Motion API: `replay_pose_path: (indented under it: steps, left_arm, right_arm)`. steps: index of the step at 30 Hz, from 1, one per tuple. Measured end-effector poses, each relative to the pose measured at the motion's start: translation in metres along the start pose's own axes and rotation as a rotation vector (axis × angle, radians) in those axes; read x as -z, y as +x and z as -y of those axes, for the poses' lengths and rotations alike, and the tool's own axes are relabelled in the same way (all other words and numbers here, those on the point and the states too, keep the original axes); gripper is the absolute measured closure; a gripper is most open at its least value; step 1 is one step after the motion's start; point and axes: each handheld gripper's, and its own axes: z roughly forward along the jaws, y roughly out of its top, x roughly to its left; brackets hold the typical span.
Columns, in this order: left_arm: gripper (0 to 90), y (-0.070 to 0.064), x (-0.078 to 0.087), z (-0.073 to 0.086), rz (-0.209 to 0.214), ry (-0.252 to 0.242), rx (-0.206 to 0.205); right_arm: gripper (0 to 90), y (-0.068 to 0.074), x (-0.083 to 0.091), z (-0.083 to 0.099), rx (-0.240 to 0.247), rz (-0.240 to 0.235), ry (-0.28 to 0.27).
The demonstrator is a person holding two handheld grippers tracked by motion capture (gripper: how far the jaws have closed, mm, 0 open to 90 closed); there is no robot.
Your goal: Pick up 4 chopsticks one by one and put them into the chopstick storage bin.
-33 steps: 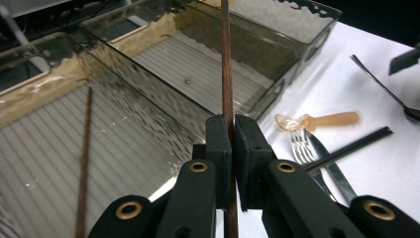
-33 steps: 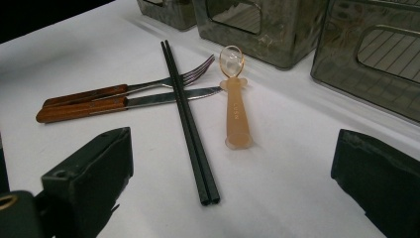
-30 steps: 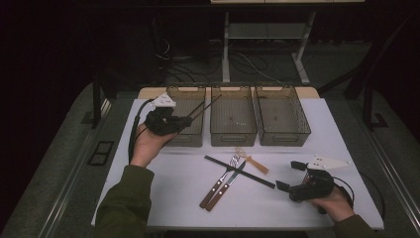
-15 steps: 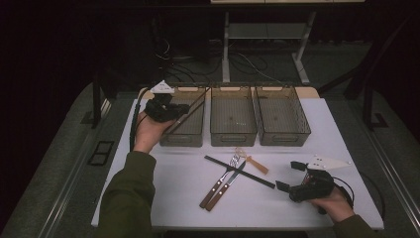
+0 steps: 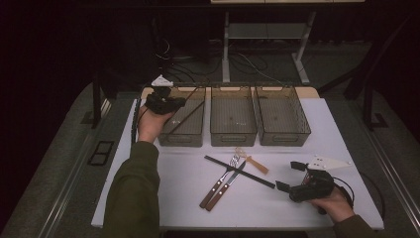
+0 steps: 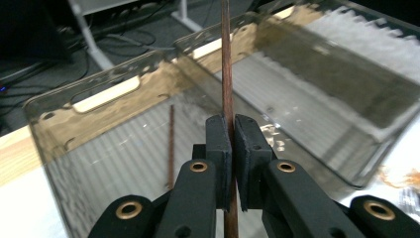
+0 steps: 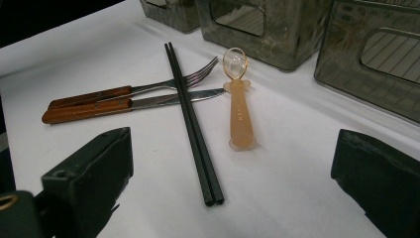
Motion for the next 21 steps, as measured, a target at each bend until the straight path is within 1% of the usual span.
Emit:
replay_pose_path:
  steps: [7,11,18,21]
  left_arm:
    - [85.3,0.009,-0.017,0.005,-0.062,0.031,0.028]
    - [85.3,0.013,-0.023,0.007,-0.105,0.024,0.045]
    - [85.3,0.013,-0.033,0.011,-0.132,0.033,0.069]
    - [85.2,0.012,-0.038,0.014,-0.147,0.055,0.063]
  right_arm:
    - [2.8,0.0,0.0,0.0,-0.001,-0.003,-0.002]
    - [2.8,0.0,0.0,0.0,0.0,-0.005,-0.001]
    - [2.8,0.0,0.0,0.0,0.001,-0.01,-0.003]
    - [2.8,0.0,0.0,0.0,0.004,-0.011,-0.005]
